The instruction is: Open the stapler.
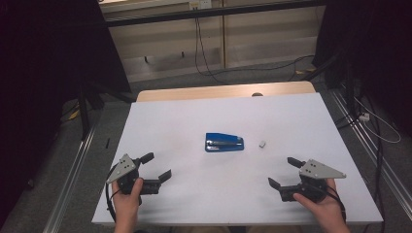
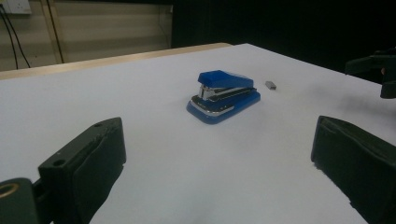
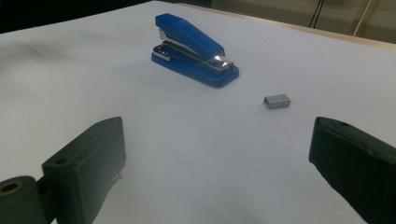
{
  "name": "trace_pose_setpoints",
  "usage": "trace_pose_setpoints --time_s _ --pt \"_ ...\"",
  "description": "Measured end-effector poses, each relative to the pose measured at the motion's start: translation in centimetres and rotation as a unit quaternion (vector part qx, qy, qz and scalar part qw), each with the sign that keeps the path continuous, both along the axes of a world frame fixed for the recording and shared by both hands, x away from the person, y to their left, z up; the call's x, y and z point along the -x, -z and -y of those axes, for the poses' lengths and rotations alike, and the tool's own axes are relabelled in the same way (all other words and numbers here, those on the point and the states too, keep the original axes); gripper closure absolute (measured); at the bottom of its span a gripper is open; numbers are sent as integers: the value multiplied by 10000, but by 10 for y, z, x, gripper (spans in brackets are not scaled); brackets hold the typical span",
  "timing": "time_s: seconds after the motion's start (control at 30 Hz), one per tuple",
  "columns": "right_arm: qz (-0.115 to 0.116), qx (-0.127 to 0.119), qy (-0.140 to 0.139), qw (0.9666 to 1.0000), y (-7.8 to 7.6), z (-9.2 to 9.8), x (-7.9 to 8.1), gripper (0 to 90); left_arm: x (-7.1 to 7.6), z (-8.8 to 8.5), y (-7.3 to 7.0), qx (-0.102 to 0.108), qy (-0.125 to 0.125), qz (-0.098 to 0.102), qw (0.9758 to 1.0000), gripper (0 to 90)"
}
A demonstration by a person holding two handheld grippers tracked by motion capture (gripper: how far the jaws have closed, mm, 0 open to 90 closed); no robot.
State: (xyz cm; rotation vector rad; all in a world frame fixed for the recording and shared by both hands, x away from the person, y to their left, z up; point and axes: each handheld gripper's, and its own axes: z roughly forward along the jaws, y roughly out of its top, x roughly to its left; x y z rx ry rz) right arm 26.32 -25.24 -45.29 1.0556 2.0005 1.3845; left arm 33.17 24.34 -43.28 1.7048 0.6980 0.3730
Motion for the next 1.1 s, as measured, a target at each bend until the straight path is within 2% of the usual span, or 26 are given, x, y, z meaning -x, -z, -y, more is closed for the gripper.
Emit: trace_pose_setpoints --time_s 0.17,0.37,0.5,0.63,0.73,0.87,1.1 --pt "92 5 -71 9999 -2 -3 -1 19 -2 1 1 -3 9 -17 10000 32" --pt "53 -112 -75 9999 -4 -5 -6 6 -7 5 0 40 -9 -26 10000 31" --pt "146 -113 -127 9997 -12 -12 -17 60 -16 14 -3 43 5 -18 10000 28" --pt "126 -64 -184 9997 -13 -25 -29 109 -25 24 -5 55 30 -24 10000 24" --pt "85 -46 -255 9996 -13 -34 -37 119 -28 30 -6 52 23 -58 10000 24" --pt "80 -57 -397 9992 -15 -53 -54 121 -34 42 -7 -14 149 -61 9999 23" --pt "52 -147 -461 9988 -16 -65 -71 124 -44 52 -7 -38 189 -67 9998 23"
